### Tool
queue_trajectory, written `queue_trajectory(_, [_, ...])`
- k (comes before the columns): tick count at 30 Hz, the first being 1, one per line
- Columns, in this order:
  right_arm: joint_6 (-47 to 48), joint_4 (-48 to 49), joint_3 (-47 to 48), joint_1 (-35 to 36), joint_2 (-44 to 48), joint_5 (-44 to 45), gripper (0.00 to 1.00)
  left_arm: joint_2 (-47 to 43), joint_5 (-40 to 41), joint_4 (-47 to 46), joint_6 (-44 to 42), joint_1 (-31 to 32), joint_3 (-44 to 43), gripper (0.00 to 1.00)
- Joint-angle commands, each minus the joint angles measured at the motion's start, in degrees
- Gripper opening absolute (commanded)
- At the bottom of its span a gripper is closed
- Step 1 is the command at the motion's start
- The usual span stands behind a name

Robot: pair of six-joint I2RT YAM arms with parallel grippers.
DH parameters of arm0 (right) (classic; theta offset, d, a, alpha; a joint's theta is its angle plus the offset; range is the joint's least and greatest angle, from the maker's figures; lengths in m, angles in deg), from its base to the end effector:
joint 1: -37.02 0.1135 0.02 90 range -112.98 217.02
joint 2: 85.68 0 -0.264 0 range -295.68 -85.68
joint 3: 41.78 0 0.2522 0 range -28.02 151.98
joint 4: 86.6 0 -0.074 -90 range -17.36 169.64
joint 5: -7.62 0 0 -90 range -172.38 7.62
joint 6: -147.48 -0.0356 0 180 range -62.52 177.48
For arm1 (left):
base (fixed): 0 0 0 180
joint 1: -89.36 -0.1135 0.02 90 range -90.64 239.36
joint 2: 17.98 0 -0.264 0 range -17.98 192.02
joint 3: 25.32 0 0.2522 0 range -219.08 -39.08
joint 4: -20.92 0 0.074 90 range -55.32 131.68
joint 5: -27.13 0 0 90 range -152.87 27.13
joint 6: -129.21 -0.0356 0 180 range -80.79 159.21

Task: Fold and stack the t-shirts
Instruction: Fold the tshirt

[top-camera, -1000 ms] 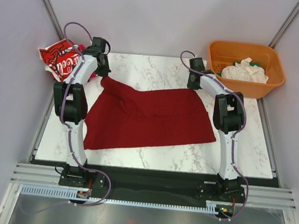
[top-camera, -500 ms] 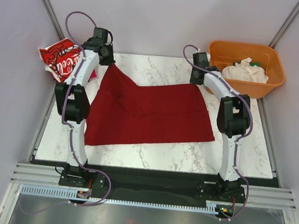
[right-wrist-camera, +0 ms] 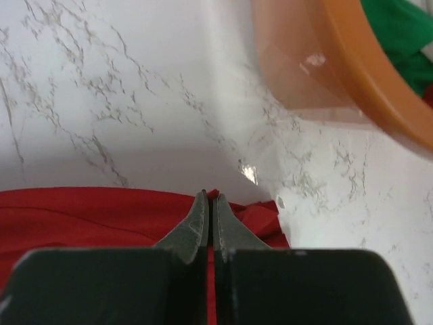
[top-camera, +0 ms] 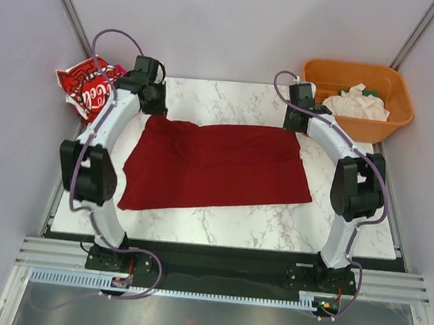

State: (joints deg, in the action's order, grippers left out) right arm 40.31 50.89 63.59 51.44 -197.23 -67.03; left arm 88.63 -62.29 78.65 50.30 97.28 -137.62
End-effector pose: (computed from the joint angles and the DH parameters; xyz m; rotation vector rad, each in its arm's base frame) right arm 0.4277 0.1003 0.2505 0.1779 2.3752 -0.0644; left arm 0.4099 -0.0567 0.3051 -0.0730 2.4824 -0.1287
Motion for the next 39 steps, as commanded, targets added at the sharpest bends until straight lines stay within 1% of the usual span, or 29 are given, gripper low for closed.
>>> queue_trajectory(1, [-0.5, 2.4, -4.3, -0.2, 5.4, 1.0, 0.00, -10.9, 2.9, -1.1, -0.3, 3.2, 8.3, 0.02])
queue_trajectory(2, [-0.6, 2.5, -6.2, -0.3, 6.1, 0.8, 0.00, -14.4, 2.9, -1.1, -0.3, 3.8, 10.7, 0.02])
queue_trajectory(3, [-0.8, 2.6, -7.2, -0.3, 6.7, 0.6, 0.00, -16.5, 5.3, -0.9, 2.0, 4.4, 13.2, 0.02])
queue_trajectory(4, [-0.9, 2.9, -8.2, -0.3, 8.2, 0.6, 0.00, -18.3, 5.4, -0.9, 3.0, 5.0, 18.0, 0.02])
queue_trajectory(5, [-0.9, 3.3, -10.0, -0.2, 8.9, 0.6, 0.00, -20.1, 5.3, -0.7, 4.9, 5.2, 20.3, 0.02])
queue_trajectory(6, [-0.9, 3.3, -10.8, -0.3, 10.2, 0.6, 0.00, -24.0, 5.3, -0.5, 5.9, 5.5, 24.7, 0.02])
queue_trajectory(9, [-0.8, 3.4, -14.0, -0.2, 12.0, 0.6, 0.00, -30.5, 4.6, 0.0, 8.1, 6.4, 30.3, 0.02])
queue_trajectory(10, [-1.0, 3.4, -14.8, -0.2, 13.4, 0.5, 0.00, -32.1, 4.7, 0.6, 9.5, 7.0, 33.5, 0.02])
queue_trajectory(13, [-1.5, 3.7, -18.3, -0.3, 15.8, 0.1, 0.00, -36.9, 4.0, 1.8, 11.8, 7.7, 38.2, 0.02])
queue_trajectory(17, [-2.2, 3.9, -22.7, -0.3, 18.9, -0.3, 0.00, -41.6, 3.4, 3.7, 14.7, 7.9, 41.6, 0.02])
queue_trajectory(22, [-2.4, 4.1, -27.0, -0.3, 23.4, -1.6, 0.00, -46.3, 2.8, 6.6, 15.6, 8.2, 43.4, 0.02])
queue_trajectory(29, [-3.3, 4.1, -33.1, -0.2, 28.8, -3.3, 0.02, -49.5, 2.1, 10.3, 16.5, 8.7, 43.2, 0.02])
queue_trajectory(33, [-3.7, 4.0, -35.4, -0.2, 31.5, -3.8, 0.04, -49.8, 1.7, 13.0, 17.2, 8.8, 42.9, 0.03])
queue_trajectory(34, [-4.2, 4.1, -36.7, -0.2, 31.9, -3.9, 0.07, -49.9, 1.5, 13.2, 17.4, 8.8, 43.1, 0.04])
queue_trajectory(35, [-4.8, 4.1, -37.4, -0.3, 32.2, -4.0, 0.27, -50.1, 1.0, 13.3, 17.5, 8.9, 43.3, 0.08])
queue_trajectory(37, [-5.8, 4.5, -40.0, -0.2, 33.1, -4.5, 0.52, -49.7, 0.0, 14.0, 17.2, 8.8, 43.8, 0.30])
queue_trajectory(38, [-7.2, 4.5, -40.9, -0.3, 33.4, -3.9, 0.80, -49.6, -0.2, 14.4, 17.2, 8.8, 43.9, 0.46])
queue_trajectory(39, [-7.6, 4.5, -41.8, -0.3, 34.2, -3.1, 0.90, -49.7, -0.3, 15.2, 17.4, 8.8, 43.9, 0.71])
